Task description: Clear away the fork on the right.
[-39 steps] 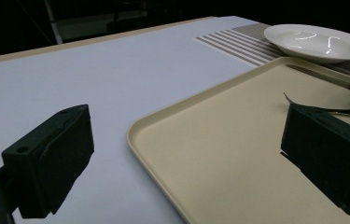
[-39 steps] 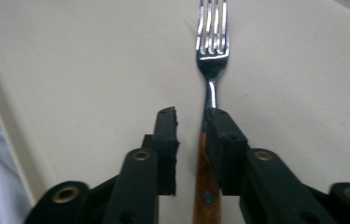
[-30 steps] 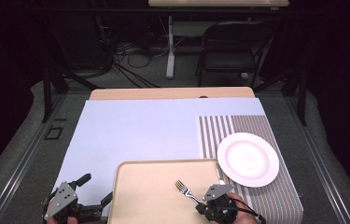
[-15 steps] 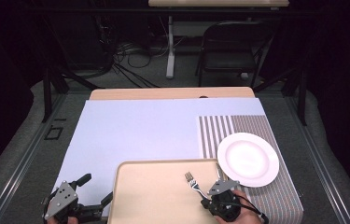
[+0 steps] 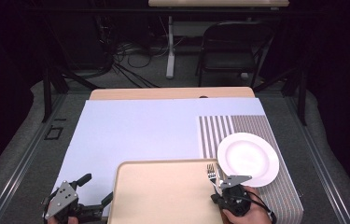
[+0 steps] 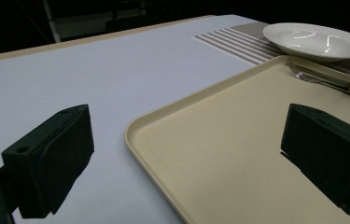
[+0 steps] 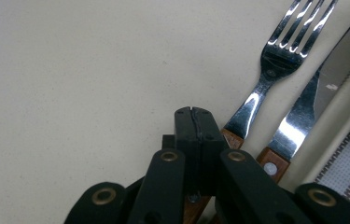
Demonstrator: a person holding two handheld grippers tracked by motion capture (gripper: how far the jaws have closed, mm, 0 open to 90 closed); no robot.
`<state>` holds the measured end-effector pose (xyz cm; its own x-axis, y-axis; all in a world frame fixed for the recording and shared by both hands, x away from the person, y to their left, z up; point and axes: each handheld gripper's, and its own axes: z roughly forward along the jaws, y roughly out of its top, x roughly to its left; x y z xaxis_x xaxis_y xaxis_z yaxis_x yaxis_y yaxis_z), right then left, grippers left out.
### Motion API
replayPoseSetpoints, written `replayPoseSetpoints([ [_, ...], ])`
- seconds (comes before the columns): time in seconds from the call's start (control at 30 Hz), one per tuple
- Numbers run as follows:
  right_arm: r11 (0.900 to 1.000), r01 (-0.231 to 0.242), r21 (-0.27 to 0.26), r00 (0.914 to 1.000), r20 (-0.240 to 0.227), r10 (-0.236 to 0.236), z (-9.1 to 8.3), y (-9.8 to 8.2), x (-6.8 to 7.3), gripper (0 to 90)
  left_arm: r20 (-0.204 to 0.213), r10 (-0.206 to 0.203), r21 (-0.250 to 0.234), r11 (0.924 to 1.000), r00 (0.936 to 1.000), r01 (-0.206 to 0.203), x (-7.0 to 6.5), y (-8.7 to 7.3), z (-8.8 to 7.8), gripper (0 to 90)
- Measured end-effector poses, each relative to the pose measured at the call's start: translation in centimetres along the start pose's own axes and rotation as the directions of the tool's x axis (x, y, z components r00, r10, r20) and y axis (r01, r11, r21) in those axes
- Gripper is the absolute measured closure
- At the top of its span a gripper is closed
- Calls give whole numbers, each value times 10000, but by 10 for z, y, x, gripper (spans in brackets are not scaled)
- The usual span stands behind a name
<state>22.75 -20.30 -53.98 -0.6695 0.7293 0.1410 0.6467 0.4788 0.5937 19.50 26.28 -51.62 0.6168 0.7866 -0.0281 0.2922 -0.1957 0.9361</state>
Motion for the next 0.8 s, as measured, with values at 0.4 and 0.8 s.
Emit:
replayPoseSetpoints([
  [0.4,9999,-160,44,9999,15,160,-2,-1,-1,899,-3,-56,-32,10000,10000,56,0,0,0,29],
  [0.8,9988,134,-471,9993,-350,-150,-9,0,3,742,-138,-84,15,10000,9999,84,1,0,-1,29],
])
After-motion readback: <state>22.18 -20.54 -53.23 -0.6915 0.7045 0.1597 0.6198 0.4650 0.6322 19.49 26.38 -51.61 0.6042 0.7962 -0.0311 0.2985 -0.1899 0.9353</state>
